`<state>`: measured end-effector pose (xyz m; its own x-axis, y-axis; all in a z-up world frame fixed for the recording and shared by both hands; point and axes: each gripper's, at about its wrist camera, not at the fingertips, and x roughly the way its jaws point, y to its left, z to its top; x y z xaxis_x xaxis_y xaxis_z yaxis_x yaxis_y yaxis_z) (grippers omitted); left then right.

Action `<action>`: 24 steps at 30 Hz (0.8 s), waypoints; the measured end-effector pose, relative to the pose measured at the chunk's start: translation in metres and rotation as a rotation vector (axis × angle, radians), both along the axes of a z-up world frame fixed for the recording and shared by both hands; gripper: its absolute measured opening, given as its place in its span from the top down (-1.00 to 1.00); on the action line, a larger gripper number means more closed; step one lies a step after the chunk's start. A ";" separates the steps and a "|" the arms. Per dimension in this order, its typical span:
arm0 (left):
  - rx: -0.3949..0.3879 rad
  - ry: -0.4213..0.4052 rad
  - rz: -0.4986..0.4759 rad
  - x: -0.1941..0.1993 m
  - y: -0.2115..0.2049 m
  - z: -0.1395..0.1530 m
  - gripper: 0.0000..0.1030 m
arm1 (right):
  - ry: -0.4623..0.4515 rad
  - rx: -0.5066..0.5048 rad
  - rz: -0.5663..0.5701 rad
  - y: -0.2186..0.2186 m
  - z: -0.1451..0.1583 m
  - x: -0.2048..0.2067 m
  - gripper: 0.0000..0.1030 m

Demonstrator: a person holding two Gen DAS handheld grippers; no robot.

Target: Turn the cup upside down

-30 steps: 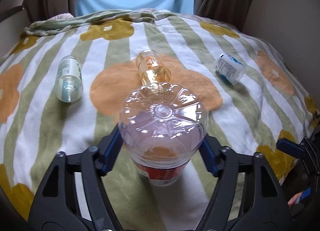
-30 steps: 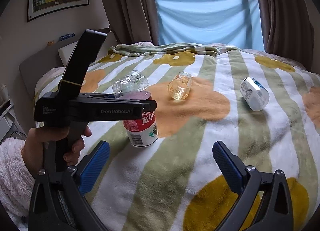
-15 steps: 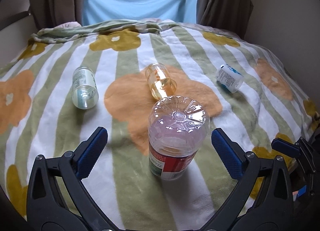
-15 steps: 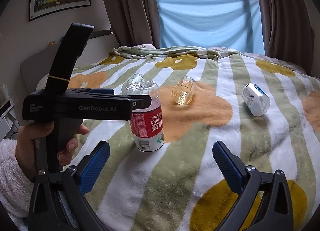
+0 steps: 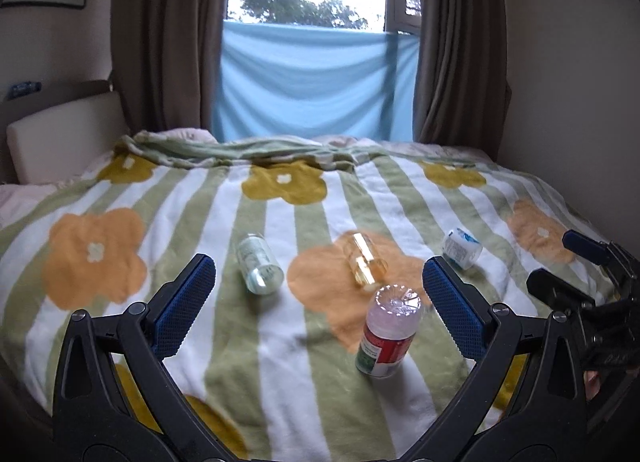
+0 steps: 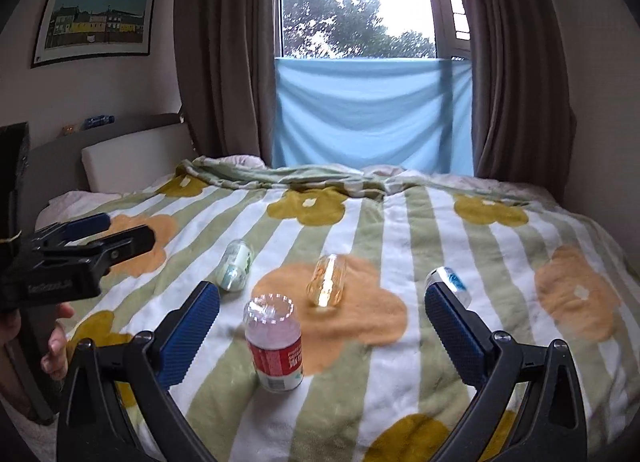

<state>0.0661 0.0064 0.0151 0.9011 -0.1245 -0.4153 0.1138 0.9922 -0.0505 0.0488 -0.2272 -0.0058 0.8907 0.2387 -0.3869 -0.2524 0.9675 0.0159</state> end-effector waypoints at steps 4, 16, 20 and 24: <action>0.004 -0.062 0.046 -0.017 0.016 0.011 -1.00 | -0.077 -0.015 -0.084 0.008 0.018 -0.007 -0.99; 0.009 -0.092 0.074 -0.028 0.027 0.011 -1.00 | -0.133 0.008 -0.144 0.013 0.015 -0.014 -0.99; -0.006 -0.095 0.076 -0.028 0.027 0.012 -1.00 | -0.138 -0.005 -0.152 0.013 0.014 -0.015 -0.99; -0.005 -0.095 0.076 -0.028 0.027 0.011 -1.00 | -0.149 -0.012 -0.150 0.013 0.014 -0.017 -0.99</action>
<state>0.0385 0.0330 0.0265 0.9433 -0.0560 -0.3273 0.0424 0.9979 -0.0486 0.0314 -0.2140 0.0078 0.9634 0.0956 -0.2503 -0.1046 0.9942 -0.0230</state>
